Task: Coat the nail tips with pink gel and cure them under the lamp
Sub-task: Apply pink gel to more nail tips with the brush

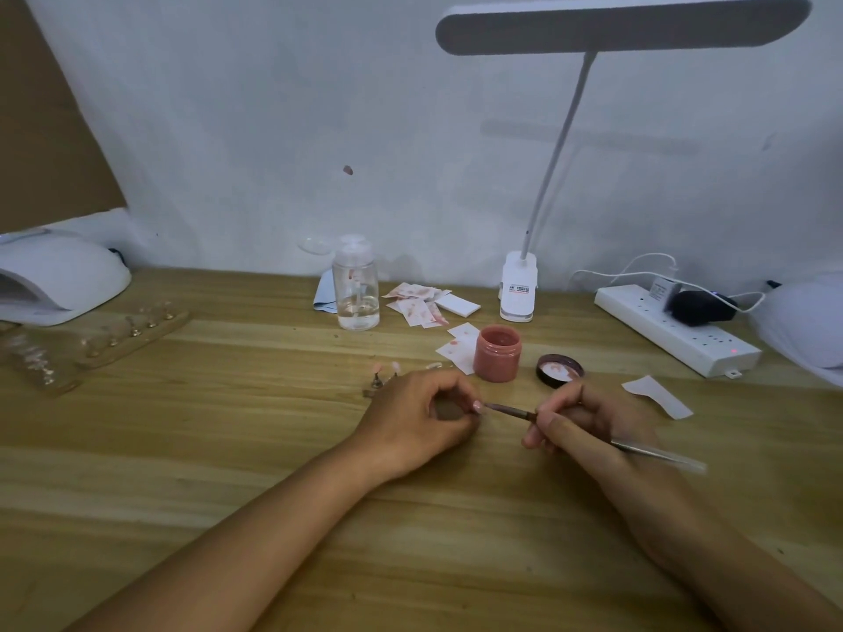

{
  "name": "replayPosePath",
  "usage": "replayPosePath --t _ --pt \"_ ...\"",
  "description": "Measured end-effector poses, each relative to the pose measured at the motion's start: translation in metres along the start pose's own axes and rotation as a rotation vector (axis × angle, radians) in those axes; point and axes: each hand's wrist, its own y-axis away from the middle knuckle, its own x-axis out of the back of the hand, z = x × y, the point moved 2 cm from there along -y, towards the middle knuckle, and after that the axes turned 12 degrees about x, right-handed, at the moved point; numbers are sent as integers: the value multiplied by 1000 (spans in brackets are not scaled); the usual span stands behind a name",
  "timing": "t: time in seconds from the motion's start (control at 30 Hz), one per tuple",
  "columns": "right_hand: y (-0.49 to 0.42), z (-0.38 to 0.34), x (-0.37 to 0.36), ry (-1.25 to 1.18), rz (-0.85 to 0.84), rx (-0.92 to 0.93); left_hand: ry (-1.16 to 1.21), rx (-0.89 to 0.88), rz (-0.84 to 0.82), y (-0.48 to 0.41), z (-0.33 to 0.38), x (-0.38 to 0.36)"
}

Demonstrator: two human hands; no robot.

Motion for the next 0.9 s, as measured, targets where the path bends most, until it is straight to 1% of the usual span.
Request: replayPosePath --t 0.2,0.6,0.9 --pt "0 1 -2 31 -43 -18 -33 11 3 1 1 1" --pt "1 -5 -5 128 -1 -39 -30 -15 17 2 2 0" --pt "1 -6 -5 108 -24 -29 -26 -13 19 1 3 -1"
